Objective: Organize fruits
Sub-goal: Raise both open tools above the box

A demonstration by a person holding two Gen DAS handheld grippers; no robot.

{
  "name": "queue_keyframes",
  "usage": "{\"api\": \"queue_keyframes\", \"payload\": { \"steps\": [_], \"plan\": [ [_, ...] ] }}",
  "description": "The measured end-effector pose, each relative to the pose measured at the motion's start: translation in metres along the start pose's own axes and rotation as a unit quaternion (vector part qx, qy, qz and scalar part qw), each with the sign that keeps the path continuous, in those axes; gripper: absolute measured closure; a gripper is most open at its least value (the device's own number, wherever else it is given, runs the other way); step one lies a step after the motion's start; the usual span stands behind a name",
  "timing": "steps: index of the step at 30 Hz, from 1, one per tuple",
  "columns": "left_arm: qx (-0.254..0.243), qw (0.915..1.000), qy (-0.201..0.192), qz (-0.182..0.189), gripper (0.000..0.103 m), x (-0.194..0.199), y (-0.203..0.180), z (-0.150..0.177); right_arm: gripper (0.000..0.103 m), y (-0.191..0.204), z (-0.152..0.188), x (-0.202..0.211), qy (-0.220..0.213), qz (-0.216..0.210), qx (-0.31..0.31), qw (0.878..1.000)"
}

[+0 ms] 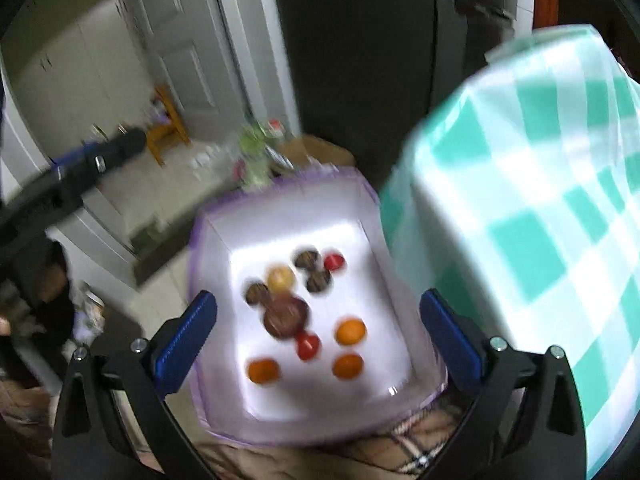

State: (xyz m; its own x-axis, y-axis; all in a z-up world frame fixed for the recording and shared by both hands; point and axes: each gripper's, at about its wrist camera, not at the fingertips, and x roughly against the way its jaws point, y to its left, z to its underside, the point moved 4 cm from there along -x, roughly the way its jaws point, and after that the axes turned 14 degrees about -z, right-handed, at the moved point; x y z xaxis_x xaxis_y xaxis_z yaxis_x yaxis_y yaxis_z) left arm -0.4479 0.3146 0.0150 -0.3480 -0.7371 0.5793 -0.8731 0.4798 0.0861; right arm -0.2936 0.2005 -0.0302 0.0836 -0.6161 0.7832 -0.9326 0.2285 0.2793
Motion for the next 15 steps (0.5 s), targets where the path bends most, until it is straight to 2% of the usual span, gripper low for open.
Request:
{"api": "queue_keyframes", "payload": {
  "steps": [3,4,6,8,13,15],
  "plan": [
    [-0.014,0.9981,0.045,-0.04,0.004,-0.024,-0.014,0.031,0.001,-0.005,0.025,-0.04,0.063,0.041,0.002,0.997],
    [-0.015,0.9973,0.061,-0.038,0.004,-0.033,-0.017,0.042,0.001,-0.007,0.031,-0.05,0.079,0.048,-0.003,0.996],
    [-0.019,0.9948,0.094,-0.035,0.004,-0.045,-0.028,0.06,0.001,-0.016,0.042,-0.069,0.114,0.036,-0.029,0.992],
    [-0.033,0.9926,0.108,-0.044,0.004,-0.054,-0.037,0.073,0.001,-0.024,0.053,-0.084,0.132,0.027,-0.048,0.99],
    [-0.059,0.985,0.161,-0.018,0.004,-0.076,-0.065,0.104,0.001,-0.05,0.072,-0.11,0.17,0.064,-0.074,0.981],
    [-0.059,0.9822,0.178,-0.005,0.004,-0.083,-0.072,0.114,0.001,-0.059,0.077,-0.113,0.173,0.056,-0.096,0.979]
  ]
}}
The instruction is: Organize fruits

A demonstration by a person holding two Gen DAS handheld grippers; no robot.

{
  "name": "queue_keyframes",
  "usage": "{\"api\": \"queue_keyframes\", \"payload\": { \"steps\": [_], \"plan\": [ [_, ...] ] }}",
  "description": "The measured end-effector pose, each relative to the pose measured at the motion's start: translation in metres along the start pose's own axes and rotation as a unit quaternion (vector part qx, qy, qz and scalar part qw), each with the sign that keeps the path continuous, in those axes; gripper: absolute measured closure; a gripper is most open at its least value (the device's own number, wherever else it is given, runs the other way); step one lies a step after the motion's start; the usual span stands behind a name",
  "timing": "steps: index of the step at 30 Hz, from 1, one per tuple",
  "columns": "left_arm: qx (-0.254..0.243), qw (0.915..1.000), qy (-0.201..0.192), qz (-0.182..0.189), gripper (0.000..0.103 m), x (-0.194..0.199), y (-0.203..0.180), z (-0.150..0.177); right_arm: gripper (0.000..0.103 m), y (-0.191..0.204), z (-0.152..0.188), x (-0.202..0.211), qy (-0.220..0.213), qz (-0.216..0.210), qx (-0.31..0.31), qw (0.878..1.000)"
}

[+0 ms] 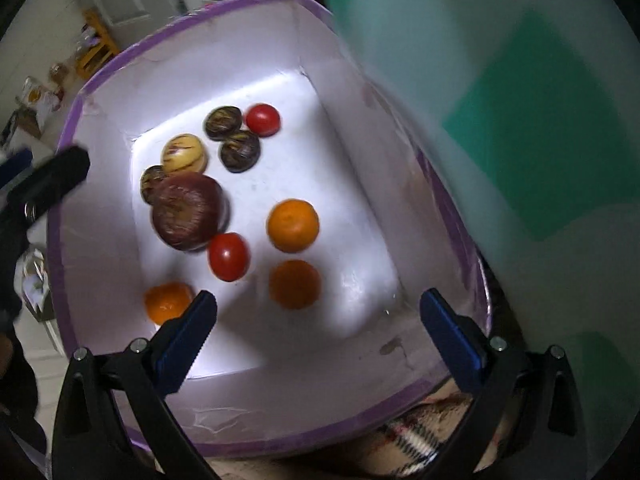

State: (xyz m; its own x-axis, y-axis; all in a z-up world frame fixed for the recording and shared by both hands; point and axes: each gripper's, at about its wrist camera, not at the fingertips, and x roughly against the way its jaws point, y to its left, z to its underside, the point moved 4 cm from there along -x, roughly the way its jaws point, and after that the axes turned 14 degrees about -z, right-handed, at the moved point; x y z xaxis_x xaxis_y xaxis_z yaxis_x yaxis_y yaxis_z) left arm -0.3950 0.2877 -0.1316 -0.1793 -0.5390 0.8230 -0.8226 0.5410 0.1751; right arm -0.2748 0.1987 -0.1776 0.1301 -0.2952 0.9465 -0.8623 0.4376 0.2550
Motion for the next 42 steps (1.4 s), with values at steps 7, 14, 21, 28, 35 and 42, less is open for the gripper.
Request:
{"api": "queue_keyframes", "payload": {
  "steps": [7,14,21,28,35,42],
  "plan": [
    [-0.005,0.9996,0.026,0.01,0.004,-0.023,-0.011,0.011,0.001,0.002,0.001,-0.002,0.004,-0.002,0.005,1.0],
    [0.003,0.9992,0.033,0.021,0.004,-0.022,-0.009,0.013,0.001,0.008,0.0,-0.001,0.004,-0.006,0.018,1.0],
    [0.005,0.9991,0.034,0.024,0.004,-0.02,-0.009,0.013,0.001,0.008,0.001,0.0,0.005,-0.009,0.02,1.0],
    [0.009,0.9992,0.036,0.016,0.004,-0.019,-0.007,0.014,0.001,0.008,0.0,-0.005,0.007,-0.008,0.02,1.0],
    [0.01,0.9992,0.035,0.014,0.004,-0.019,-0.005,0.016,0.001,0.007,0.001,-0.005,0.008,-0.008,0.02,1.0],
    [0.012,0.999,0.041,0.014,0.004,-0.022,-0.005,0.017,0.001,0.007,0.0,-0.006,0.009,-0.008,0.019,1.0]
  ]
}}
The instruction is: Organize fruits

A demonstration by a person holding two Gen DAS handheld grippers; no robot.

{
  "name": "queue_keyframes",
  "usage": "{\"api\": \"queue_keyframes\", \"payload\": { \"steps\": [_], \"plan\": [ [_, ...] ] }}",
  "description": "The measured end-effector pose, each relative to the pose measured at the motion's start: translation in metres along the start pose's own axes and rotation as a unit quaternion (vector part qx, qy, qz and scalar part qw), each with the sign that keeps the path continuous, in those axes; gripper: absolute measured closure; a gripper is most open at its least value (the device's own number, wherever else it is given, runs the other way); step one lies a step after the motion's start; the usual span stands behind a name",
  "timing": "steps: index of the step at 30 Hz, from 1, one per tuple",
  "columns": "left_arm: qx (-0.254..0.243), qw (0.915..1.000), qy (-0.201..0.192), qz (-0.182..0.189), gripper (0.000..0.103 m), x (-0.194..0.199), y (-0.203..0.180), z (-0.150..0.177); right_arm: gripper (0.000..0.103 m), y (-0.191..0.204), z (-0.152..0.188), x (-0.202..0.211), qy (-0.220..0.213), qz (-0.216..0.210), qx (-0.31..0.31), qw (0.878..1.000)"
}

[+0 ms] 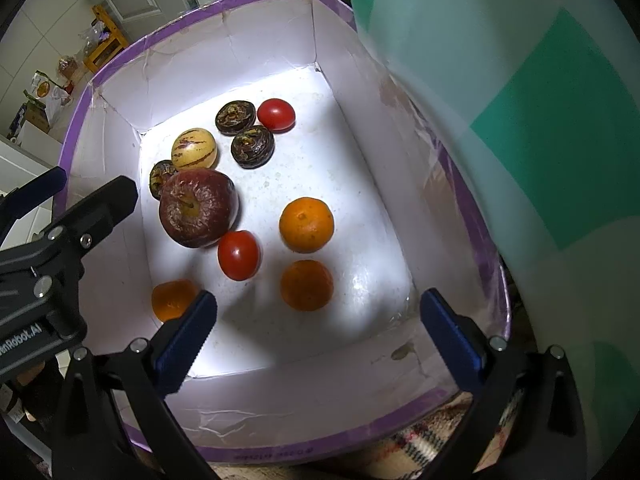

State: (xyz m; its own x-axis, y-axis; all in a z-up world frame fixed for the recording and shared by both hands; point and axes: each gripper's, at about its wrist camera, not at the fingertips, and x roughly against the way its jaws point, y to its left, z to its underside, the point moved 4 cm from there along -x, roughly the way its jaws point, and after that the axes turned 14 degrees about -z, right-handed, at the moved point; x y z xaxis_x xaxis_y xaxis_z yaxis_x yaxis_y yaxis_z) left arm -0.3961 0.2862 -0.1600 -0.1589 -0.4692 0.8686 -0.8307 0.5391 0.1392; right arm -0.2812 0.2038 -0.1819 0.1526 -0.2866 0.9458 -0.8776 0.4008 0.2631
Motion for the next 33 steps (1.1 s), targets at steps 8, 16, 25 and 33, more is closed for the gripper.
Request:
{"api": "queue_keyframes", "payload": {
  "steps": [8,16,25,33],
  "plan": [
    [0.0,1.0,0.002,0.0,0.004,-0.0002,0.0,0.0009,0.001,-0.0002,0.0008,0.0001,0.0,0.0,0.001,1.0],
    [0.001,1.0,0.002,-0.001,0.004,-0.0014,-0.0006,0.0017,0.001,-0.0004,0.0006,0.0002,0.0,0.0,0.001,1.0],
    [0.002,1.0,0.004,-0.004,0.004,-0.0025,-0.0004,0.0036,0.001,-0.001,0.0015,0.0008,0.0,0.0,0.003,1.0],
    [0.004,1.0,0.006,-0.006,0.004,-0.0027,-0.0001,0.0056,0.001,-0.0006,0.0022,0.001,0.001,0.0,0.002,1.0]
  ]
}}
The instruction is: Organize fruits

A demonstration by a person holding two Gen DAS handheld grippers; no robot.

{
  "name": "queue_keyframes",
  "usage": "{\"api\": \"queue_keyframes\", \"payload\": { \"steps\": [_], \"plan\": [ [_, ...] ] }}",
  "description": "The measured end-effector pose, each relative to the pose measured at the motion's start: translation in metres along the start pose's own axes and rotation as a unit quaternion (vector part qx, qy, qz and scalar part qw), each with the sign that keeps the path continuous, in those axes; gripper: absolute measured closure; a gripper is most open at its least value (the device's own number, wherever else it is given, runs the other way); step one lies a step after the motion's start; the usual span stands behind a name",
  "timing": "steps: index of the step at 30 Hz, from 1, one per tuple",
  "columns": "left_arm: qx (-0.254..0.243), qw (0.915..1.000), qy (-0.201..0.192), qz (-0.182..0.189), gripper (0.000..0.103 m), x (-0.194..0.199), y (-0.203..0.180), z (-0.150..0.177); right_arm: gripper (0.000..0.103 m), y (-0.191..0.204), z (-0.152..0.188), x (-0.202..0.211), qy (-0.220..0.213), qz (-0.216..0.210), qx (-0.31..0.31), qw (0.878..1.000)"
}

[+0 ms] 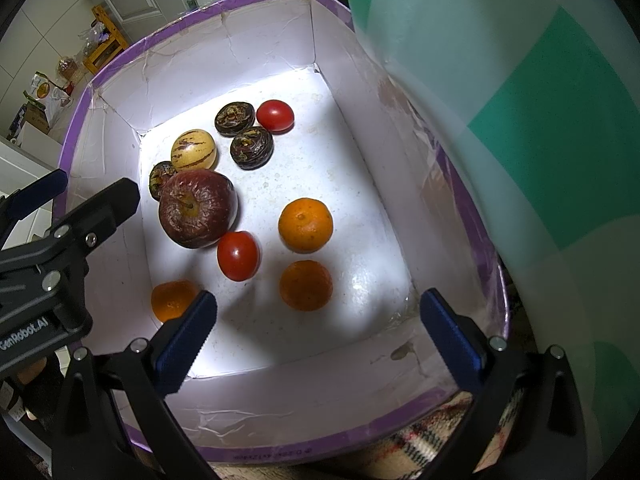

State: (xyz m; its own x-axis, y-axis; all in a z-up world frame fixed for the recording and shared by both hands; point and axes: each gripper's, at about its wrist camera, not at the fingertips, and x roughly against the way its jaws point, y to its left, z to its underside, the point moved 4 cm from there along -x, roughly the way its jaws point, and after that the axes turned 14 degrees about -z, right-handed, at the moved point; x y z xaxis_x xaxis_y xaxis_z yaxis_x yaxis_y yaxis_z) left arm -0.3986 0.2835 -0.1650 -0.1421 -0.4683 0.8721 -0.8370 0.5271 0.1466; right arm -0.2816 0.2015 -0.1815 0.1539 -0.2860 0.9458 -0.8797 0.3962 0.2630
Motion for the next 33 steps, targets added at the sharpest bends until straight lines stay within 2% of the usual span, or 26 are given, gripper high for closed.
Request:
{"api": "queue_keyframes", "payload": {
  "steps": [33],
  "plan": [
    [-0.001,0.9999,-0.001,-0.01,0.004,0.0053,0.001,0.002,0.001,-0.0004,-0.0015,-0.0001,0.0,0.002,0.001,1.0]
  ]
}}
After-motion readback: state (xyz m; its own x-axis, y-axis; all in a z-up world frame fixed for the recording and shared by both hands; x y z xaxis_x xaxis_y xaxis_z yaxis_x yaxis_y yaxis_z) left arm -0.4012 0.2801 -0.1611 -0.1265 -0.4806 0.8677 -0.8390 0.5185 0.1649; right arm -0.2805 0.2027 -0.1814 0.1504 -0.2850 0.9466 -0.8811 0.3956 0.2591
